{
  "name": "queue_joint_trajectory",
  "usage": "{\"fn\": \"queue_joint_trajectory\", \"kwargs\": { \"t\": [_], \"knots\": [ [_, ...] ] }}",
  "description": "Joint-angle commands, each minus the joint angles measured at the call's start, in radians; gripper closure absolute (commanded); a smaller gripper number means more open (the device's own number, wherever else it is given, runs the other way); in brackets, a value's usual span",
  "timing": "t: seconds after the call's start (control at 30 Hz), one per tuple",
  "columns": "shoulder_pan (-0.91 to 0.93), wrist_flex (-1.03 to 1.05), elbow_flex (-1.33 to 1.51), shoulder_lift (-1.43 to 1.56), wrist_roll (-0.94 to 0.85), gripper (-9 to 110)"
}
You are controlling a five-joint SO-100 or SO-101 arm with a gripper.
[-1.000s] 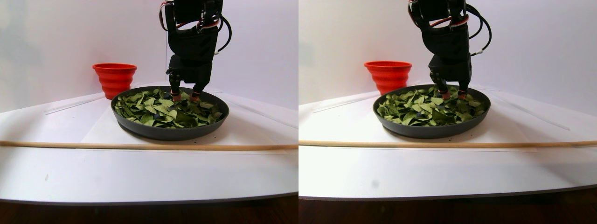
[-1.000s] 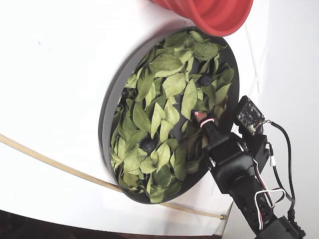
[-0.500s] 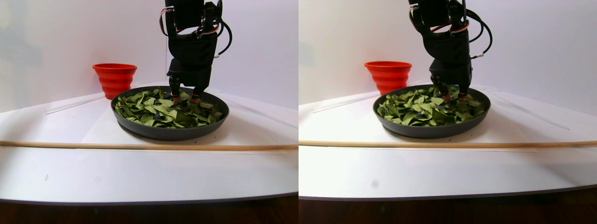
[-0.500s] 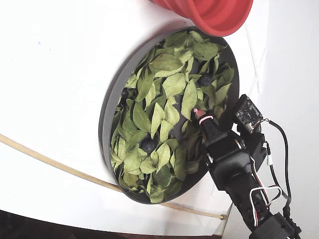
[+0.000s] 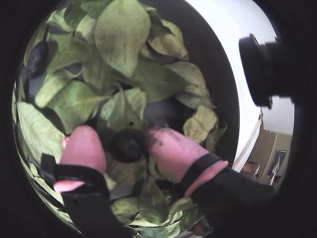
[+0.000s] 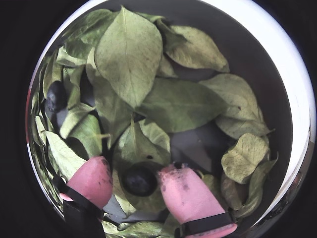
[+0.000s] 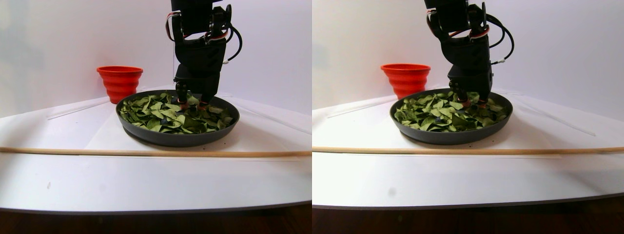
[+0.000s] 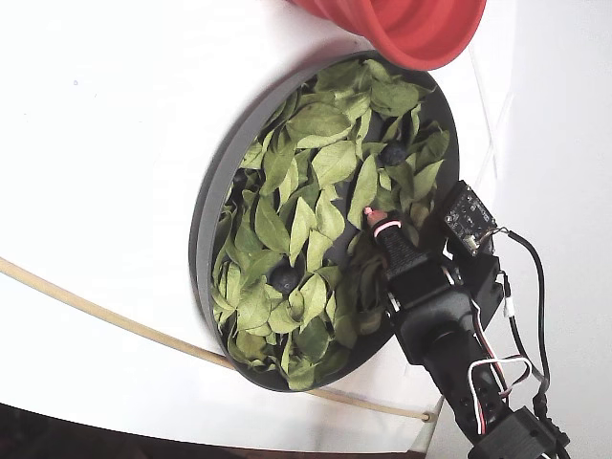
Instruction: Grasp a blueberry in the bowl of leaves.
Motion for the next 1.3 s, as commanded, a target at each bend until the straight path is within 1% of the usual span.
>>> {"fn": "queue_joint_trajectory", "kwargs": {
  "t": [0.0,0.7,1.27],
  "knots": [
    [0.000,-0.025,-0.025,0.028,0.002,83],
    [0.005,-0.067,0.041,0.015,-0.002,85],
    [0.011,-0.094,0.063,-0.003,-0.012,89]
  ]
}}
